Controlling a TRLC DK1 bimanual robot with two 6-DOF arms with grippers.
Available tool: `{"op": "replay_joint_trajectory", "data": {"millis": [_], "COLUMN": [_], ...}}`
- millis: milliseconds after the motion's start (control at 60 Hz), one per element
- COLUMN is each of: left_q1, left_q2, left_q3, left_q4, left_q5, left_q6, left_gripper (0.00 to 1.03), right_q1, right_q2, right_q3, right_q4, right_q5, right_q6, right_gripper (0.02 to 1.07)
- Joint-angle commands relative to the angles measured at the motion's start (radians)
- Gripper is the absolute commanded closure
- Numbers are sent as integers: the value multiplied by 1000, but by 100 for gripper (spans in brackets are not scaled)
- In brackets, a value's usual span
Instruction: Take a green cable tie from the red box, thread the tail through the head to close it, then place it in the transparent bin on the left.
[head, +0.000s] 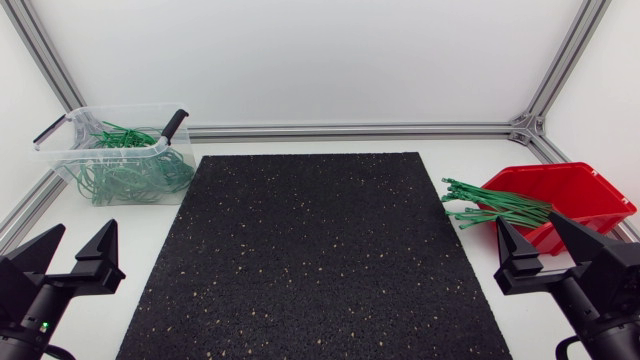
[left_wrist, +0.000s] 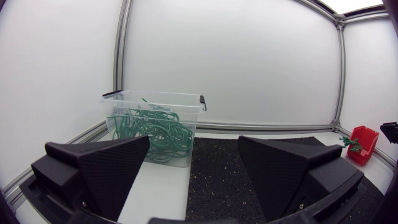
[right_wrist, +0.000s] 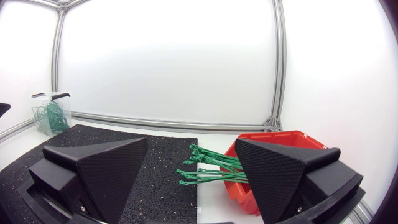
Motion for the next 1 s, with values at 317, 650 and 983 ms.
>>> {"op": "replay_joint_trajectory", "data": {"millis": [317, 650, 983], "left_q1": [-1, 0, -3], "left_q2": [-7, -7, -7], "left_q3": [-41, -41, -41], "left_q4": [-13, -13, -13], "left_q5": [-6, -6, -8], "left_q6": [-16, -16, -16], "left_gripper": [4, 4, 4], "right_q1": [13, 11, -5], "right_q2": [-11, -8, 249], "right_q3": [-20, 52, 302], "right_q4": [-4, -10, -84], "right_q5": [7, -14, -11], "right_q6": [13, 10, 10], "right_gripper": [5, 5, 5]}}
